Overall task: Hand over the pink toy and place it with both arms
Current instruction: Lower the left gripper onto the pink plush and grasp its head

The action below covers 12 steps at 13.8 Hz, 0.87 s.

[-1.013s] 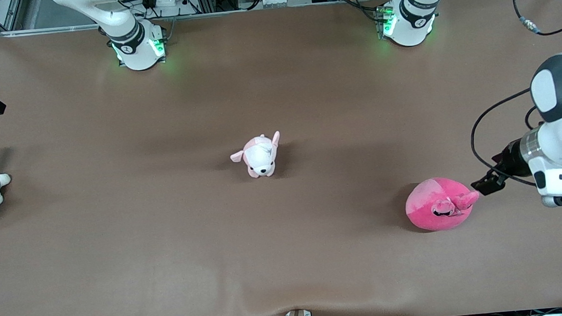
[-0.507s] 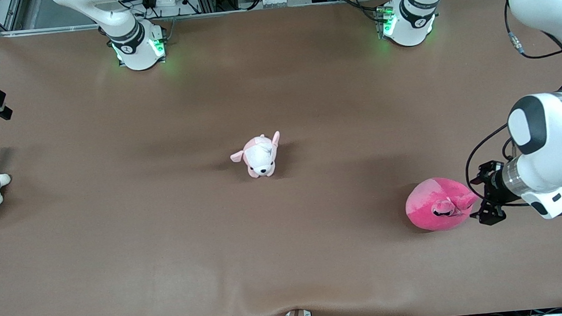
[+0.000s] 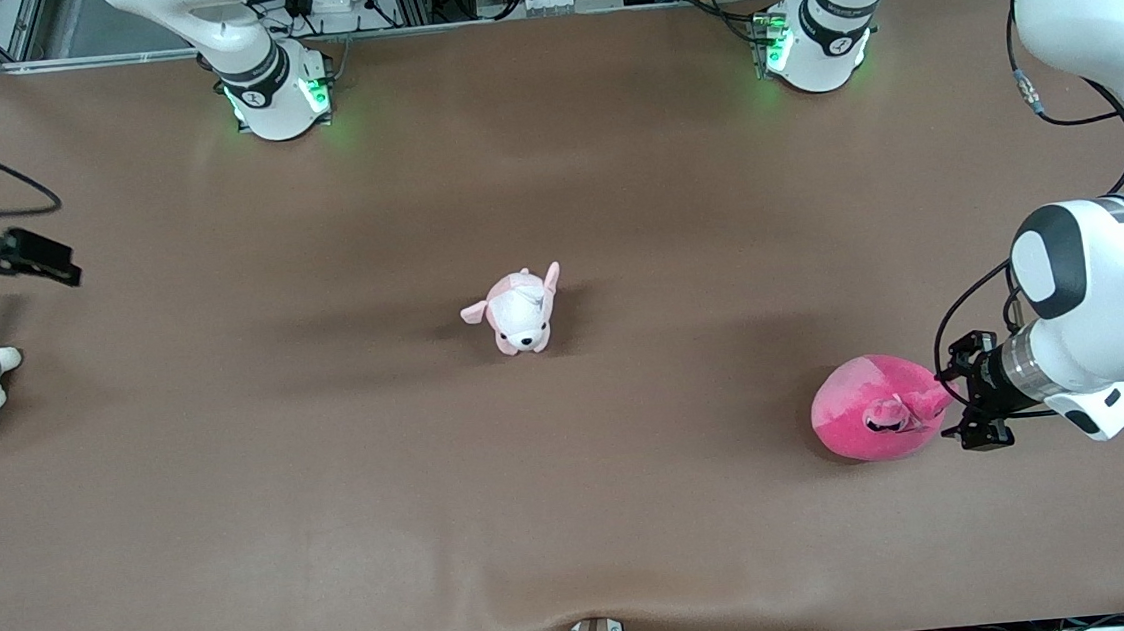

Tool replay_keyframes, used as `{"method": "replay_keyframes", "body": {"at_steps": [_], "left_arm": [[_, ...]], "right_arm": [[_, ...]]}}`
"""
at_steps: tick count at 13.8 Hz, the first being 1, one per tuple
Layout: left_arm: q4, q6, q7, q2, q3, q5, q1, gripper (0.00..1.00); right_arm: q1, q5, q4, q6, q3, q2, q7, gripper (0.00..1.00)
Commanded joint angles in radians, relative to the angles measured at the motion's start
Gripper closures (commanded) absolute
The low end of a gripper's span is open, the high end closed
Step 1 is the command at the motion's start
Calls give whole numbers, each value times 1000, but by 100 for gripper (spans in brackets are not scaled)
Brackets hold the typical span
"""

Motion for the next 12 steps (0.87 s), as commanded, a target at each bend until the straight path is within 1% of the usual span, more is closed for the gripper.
{"method": "replay_keyframes", "body": {"at_steps": [1, 4, 7, 8, 10, 12], "left_arm": [[-2, 7, -14, 1, 1, -20, 2, 100], [-1, 7, -11, -10, 1, -14, -1, 100], [1, -3, -14, -71, -5, -9, -12, 100], [1, -8, -17, -107, -6, -9, -18, 100], [2, -31, -46, -170, -19, -10, -38, 100], [7, -86, -77, -227, -40, -9, -58, 100]], "right_arm": [[6, -14, 23, -24, 3, 6, -9, 0], [-7, 0, 23, -21, 5, 23, 23, 0], [9, 14, 21, -23, 6, 23, 175, 0], [19, 64, 23, -23, 6, 23, 254, 0], [26, 199, 21, -23, 6, 24, 478, 0], [57, 291, 24, -18, 6, 33, 664, 0]]}}
